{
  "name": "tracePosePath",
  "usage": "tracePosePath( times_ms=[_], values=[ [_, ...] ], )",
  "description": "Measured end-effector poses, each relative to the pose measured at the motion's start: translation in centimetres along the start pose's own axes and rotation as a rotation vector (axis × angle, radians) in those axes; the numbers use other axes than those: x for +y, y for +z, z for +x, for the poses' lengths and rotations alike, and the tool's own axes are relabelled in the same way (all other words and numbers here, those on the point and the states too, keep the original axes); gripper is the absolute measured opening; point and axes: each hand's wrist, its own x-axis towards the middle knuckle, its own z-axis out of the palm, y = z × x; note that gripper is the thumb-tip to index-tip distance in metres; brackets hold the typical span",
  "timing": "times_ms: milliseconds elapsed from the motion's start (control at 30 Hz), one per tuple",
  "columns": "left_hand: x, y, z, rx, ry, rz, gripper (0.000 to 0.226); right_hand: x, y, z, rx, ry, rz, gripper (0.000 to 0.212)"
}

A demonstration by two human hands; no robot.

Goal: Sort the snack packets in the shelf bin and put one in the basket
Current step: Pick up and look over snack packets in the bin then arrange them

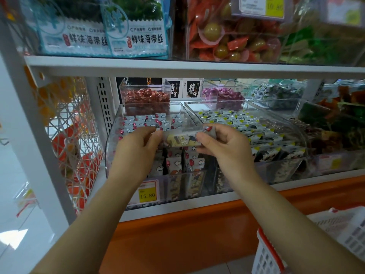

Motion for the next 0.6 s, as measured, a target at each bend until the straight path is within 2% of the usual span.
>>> tracePosePath(
  times_ms=[67, 133, 267, 367, 500, 600],
  values=[
    [-0.6, 0.0, 0.8, -0.036, 0.05, 0.177, 0.039, 0.1, 0.2, 1.4, 0.058, -0.02, -0.061, 0.014],
    [-1.2, 0.1, 1.8, -0.139, 0.086, 0.329, 0.038, 0.4, 0.8, 3.4, 0.114, -0.031, -0.099, 0.005],
    [-2.5, 1.1, 3.8, -0.378, 0.118, 0.577, 0.049, 1.4, 3.3, 8.5, 0.115, -0.075, -0.258, 0.023],
    [-3.2, 2.1, 4.9, -0.458, 0.097, 0.612, 0.053, 2.4, 5.5, 11.5, 0.061, -0.162, -0.426, 0.027],
    [-3.9, 2.8, 5.6, -0.488, 0.107, 0.641, 0.053, 3.3, 7.8, 14.2, -0.044, -0.25, -0.559, 0.015],
    [-4.4, 3.0, 5.6, -0.489, 0.103, 0.65, 0.053, 3.7, 9.0, 15.8, -0.136, -0.314, -0.724, 0.013]
  ],
)
